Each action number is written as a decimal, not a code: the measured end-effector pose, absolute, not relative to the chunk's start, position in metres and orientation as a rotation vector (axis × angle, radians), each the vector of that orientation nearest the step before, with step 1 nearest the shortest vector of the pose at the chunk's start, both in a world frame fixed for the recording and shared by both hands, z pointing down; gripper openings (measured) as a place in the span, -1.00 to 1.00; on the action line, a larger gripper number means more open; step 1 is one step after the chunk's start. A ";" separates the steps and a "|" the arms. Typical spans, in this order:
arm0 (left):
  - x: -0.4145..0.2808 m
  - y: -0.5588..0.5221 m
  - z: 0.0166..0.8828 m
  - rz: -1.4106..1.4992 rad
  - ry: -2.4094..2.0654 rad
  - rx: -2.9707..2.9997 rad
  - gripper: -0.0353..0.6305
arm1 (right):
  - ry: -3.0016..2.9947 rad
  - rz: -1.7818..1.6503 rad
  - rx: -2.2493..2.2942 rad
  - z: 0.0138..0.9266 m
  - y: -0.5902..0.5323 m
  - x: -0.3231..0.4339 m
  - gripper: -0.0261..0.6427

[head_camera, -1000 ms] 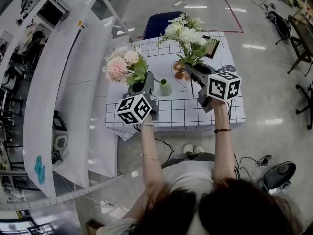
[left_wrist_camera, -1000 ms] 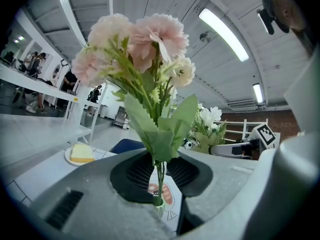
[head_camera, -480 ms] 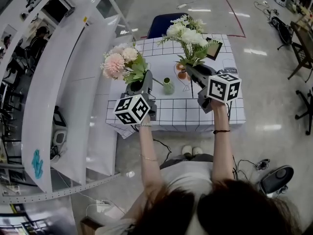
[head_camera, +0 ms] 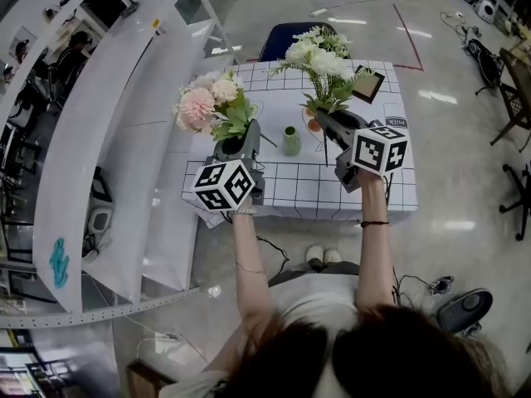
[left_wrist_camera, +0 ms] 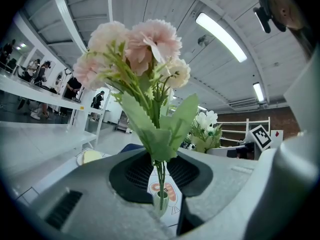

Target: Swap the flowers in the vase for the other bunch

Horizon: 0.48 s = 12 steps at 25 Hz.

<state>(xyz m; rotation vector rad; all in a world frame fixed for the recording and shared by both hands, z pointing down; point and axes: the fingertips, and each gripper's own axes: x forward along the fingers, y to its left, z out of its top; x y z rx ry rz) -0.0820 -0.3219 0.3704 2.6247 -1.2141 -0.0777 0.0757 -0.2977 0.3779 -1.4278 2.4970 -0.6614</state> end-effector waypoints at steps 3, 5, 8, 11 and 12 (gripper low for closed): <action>-0.085 -0.319 0.368 -0.078 -1.221 2.624 -0.64 | 2.505 -0.661 -1.419 0.376 -0.296 0.072 -0.73; -0.087 -0.317 0.366 -0.080 -1.232 2.626 -0.64 | 2.509 -0.660 -1.415 0.375 -0.295 0.071 -0.73; -0.089 -0.314 0.365 -0.082 -1.243 2.631 -0.65 | 2.514 -0.657 -1.412 0.374 -0.294 0.069 -0.73; -0.091 -0.312 0.365 -0.078 -1.249 2.632 -0.67 | 2.515 -0.651 -1.409 0.371 -0.292 0.068 -0.73; -0.092 -0.311 0.364 -0.082 -1.249 2.630 -0.67 | 2.515 -0.650 -1.409 0.371 -0.292 0.068 -0.73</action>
